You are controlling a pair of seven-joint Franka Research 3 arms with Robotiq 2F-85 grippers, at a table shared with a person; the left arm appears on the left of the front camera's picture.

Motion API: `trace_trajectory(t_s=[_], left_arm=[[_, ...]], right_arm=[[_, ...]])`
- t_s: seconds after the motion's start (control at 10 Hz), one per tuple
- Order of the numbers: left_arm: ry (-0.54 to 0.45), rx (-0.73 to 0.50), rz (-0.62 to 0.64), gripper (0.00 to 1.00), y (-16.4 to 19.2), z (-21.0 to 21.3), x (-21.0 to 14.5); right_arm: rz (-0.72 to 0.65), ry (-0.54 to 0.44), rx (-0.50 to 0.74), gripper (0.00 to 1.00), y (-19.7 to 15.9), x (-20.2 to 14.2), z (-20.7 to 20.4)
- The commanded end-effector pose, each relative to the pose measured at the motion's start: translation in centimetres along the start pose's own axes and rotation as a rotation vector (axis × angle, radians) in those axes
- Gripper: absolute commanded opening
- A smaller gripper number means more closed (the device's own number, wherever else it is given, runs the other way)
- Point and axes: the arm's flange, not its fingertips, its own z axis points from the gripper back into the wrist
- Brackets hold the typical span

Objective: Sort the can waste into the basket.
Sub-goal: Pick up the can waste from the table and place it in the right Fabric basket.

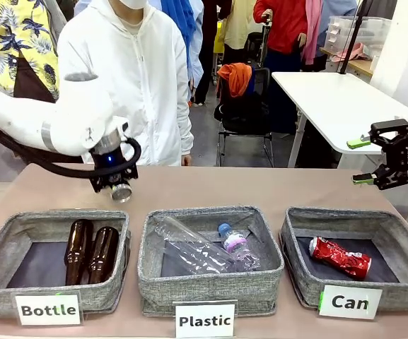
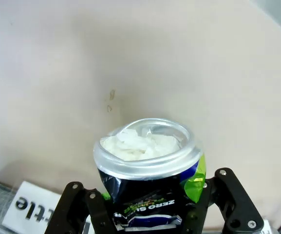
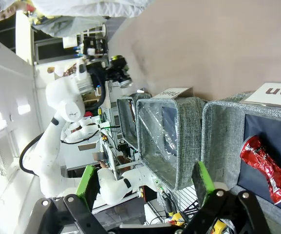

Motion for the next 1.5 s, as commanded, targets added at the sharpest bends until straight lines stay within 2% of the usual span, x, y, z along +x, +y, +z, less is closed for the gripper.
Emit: trace_trajectory(t_s=[0.0,0.2,0.4,0.6,0.7,0.8,0.9,1.2,1.3,1.4], left_arm=[[-0.067,-0.051,-0.088,0.0,1.8,6.1,-1.4],[0.038,-0.13,-0.46,0.0,4.3,12.1,-5.7],[0.104,-0.143,-0.796,0.0,7.9,14.5,-10.8],[0.017,-0.173,-1.033,0.0,11.8,14.5,-16.3],[-0.048,-0.184,-1.079,0.0,12.9,14.1,-17.7],[-0.097,-0.146,-1.006,0.0,13.8,13.7,-17.3],[0.049,-0.13,-1.021,0.0,10.7,14.4,-17.0],[0.049,-0.13,-1.021,0.0,10.7,14.4,-17.0],[0.023,-0.136,-1.037,0.0,11.7,14.1,-17.8],[-0.112,-0.144,-1.082,0.0,5.5,16.4,-18.9]], right_arm=[[0.023,0.003,0.001,1.0,0.0,0.0,0.2],[0.023,0.003,0.001,1.0,0.0,0.0,0.2],[0.023,0.003,0.001,1.0,0.0,0.0,0.2],[0.023,0.003,0.001,1.0,0.0,0.0,0.2],[0.023,0.003,0.001,1.0,0.0,0.0,0.2],[0.023,0.003,0.001,1.0,0.0,0.0,0.2],[0.023,0.003,0.001,1.0,0.0,0.0,0.2],[0.023,0.003,0.001,1.0,0.0,0.0,0.2],[0.001,-0.001,0.0,1.0,0.0,0.0,0.0],[0.036,0.061,-0.038,1.0,1.8,-1.6,1.3]])
